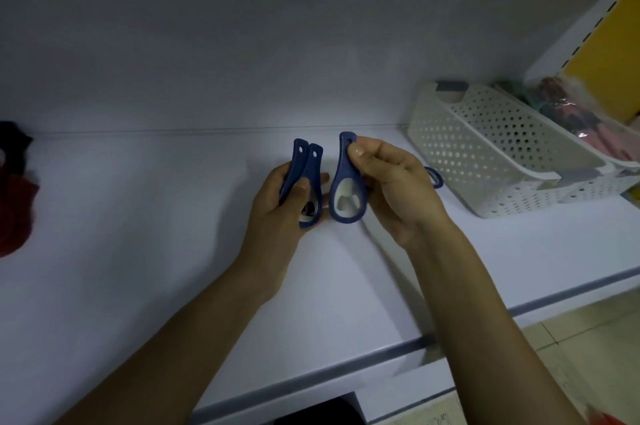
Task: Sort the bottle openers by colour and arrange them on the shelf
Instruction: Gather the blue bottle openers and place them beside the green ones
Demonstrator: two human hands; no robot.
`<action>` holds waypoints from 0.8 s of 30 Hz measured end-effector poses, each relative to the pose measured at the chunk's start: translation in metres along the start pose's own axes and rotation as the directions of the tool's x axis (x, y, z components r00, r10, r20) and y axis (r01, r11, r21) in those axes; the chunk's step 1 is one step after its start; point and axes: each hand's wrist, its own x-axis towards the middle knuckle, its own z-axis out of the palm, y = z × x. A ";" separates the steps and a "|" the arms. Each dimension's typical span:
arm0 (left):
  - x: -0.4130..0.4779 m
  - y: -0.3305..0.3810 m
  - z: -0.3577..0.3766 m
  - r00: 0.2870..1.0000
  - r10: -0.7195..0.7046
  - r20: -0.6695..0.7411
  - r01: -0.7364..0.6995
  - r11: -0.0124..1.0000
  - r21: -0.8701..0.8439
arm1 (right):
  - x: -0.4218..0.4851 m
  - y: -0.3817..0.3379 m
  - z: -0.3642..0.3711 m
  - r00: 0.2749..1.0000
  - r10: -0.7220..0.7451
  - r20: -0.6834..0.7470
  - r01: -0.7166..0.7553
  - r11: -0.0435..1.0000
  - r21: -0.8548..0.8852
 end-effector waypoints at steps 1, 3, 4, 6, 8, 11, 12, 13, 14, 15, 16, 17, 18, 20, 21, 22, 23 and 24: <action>0.001 0.000 0.000 1.000 -0.011 -0.014 0.010 1.000 -0.019 | 0.002 0.002 0.002 0.999 0.041 0.009 -0.041 0.998 0.042; 0.001 0.000 0.000 0.999 -0.040 -0.010 0.039 0.996 -0.084 | 0.005 0.009 0.010 0.998 0.052 -0.020 -0.052 0.998 0.022; 0.001 0.000 -0.001 0.999 -0.053 0.006 0.054 0.992 -0.114 | 0.006 0.013 0.014 0.998 0.031 -0.047 -0.032 0.999 -0.010; 0.002 0.000 -0.002 0.998 -0.049 0.036 0.052 0.993 -0.108 | 0.008 0.019 0.016 0.996 -0.032 -0.078 0.024 0.995 -0.099; 0.002 -0.001 -0.004 0.999 -0.027 0.032 0.029 0.998 -0.055 | 0.012 0.021 0.012 0.993 -0.098 -0.069 0.077 0.964 -0.255; 0.002 -0.001 -0.005 0.999 -0.033 0.041 0.035 0.999 -0.029 | 0.028 0.021 -0.011 0.958 -0.271 -0.089 0.095 0.596 -0.797; 0.002 -0.001 -0.005 0.998 -0.038 0.048 0.039 0.999 -0.031 | 0.033 0.021 -0.021 0.939 -0.328 -0.100 0.012 0.322 -0.947; 0.002 0.000 -0.005 0.998 -0.045 0.052 0.047 0.998 -0.040 | 0.037 0.022 -0.032 0.927 -0.354 -0.122 -0.089 0.109 -0.990; 0.003 0.001 -0.005 0.997 -0.049 0.052 0.052 0.997 -0.050 | 0.039 0.024 -0.041 0.922 -0.349 -0.166 -0.176 0.005 -0.984; 0.003 0.001 -0.005 0.997 -0.052 0.051 0.055 0.997 -0.060 | 0.039 0.026 -0.047 0.923 -0.320 -0.215 -0.234 -0.022 -0.972; 0.003 0.000 -0.005 0.997 -0.057 0.050 0.060 0.996 -0.070 | 0.038 0.030 -0.051 0.924 -0.288 -0.250 -0.265 -0.012 -0.964; 0.004 0.000 -0.005 0.997 -0.062 0.049 0.065 0.995 -0.080 | 0.036 0.034 -0.053 0.924 -0.280 -0.259 -0.274 -0.014 -0.962; 0.004 0.001 -0.004 0.997 -0.068 0.045 0.072 0.993 -0.090 | 0.035 0.038 -0.054 0.922 -0.294 -0.251 -0.270 -0.026 -0.962; 0.004 0.001 -0.002 0.996 -0.077 0.041 0.081 0.991 -0.109 | 0.031 0.039 -0.051 0.907 -0.375 -0.193 -0.209 0.000 -0.978; 0.004 0.001 -0.002 0.996 -0.084 0.042 0.088 0.988 -0.125 | 0.029 0.038 -0.049 0.904 -0.399 -0.151 -0.146 0.045 -0.988; 0.005 0.001 -0.002 0.995 -0.094 0.044 0.099 0.985 -0.144 | 0.027 0.036 -0.047 0.911 -0.400 -0.105 -0.073 0.095 -0.993; 0.006 0.000 -0.002 0.993 -0.106 0.043 0.112 0.980 -0.165 | 0.025 0.035 -0.045 0.921 -0.385 -0.056 -0.010 0.122 -0.992; 0.007 0.001 -0.002 0.992 -0.119 0.040 0.124 0.974 -0.189 | 0.024 0.034 -0.043 0.924 -0.382 -0.025 0.030 0.138 -0.990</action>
